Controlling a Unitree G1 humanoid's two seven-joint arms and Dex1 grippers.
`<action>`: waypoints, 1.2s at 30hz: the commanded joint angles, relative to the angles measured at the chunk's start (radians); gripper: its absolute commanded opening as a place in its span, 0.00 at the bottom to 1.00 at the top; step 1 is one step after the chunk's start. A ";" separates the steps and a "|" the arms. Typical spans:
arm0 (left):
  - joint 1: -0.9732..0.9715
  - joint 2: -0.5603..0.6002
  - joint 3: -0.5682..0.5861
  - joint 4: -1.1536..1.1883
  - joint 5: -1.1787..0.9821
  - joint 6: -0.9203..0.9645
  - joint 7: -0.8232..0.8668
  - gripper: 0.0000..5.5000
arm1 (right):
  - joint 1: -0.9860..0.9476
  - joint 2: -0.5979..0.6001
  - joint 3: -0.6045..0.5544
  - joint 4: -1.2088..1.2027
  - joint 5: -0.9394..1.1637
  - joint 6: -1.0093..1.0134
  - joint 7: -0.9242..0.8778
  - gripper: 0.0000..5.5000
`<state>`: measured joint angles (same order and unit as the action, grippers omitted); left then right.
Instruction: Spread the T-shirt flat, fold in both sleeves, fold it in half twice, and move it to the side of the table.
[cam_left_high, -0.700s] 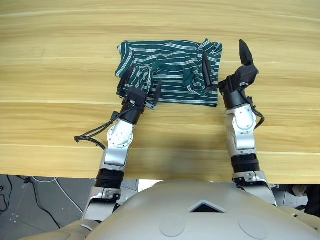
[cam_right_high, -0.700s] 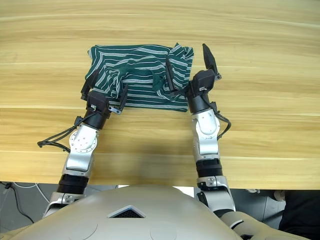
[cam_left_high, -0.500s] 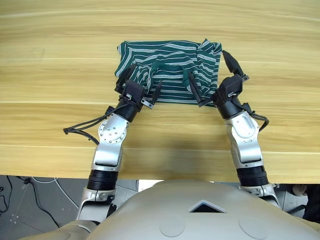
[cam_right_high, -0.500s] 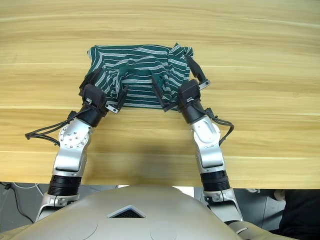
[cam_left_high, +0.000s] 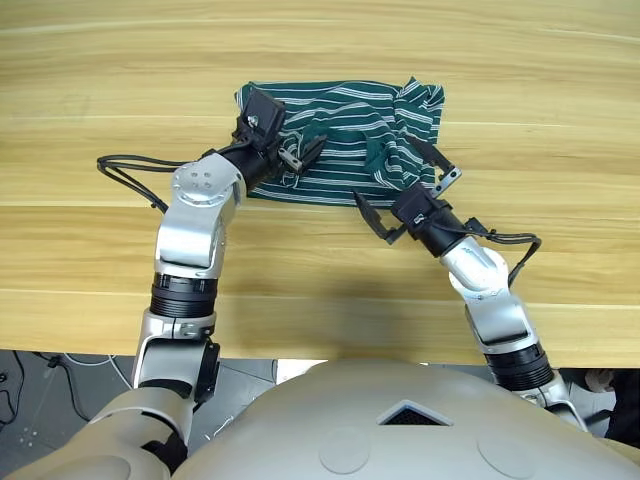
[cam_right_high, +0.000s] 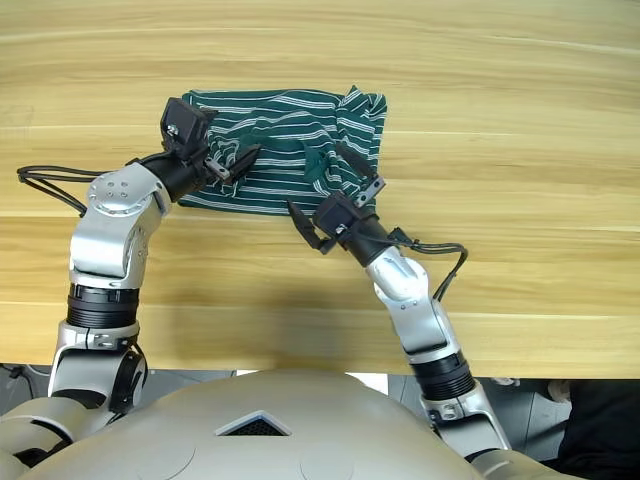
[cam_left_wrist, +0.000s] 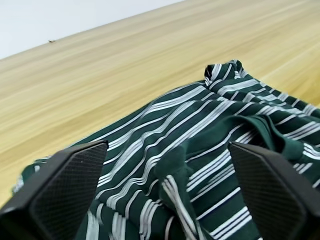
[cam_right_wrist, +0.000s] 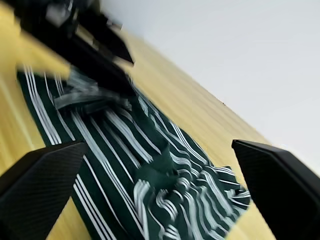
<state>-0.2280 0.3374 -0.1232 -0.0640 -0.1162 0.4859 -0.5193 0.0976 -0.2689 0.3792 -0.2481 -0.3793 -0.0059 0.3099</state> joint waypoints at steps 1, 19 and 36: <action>-0.026 -0.003 -0.025 0.035 0.022 -0.003 0.003 0.81 | -0.031 -0.012 0.038 0.002 -0.069 0.038 0.014 0.98; -0.056 -0.029 -0.080 0.108 0.075 -0.047 0.005 0.81 | -0.192 -0.013 -0.006 0.239 -0.100 0.092 -0.018 0.98; -0.046 -0.041 -0.093 0.131 0.100 -0.083 0.008 0.81 | -0.222 0.010 0.007 0.280 -0.081 0.154 0.018 0.66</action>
<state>-0.2691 0.2955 -0.2086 0.0561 -0.0319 0.4117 -0.5170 -0.1015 -0.2723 0.3809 0.0192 -0.4724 0.1348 0.3206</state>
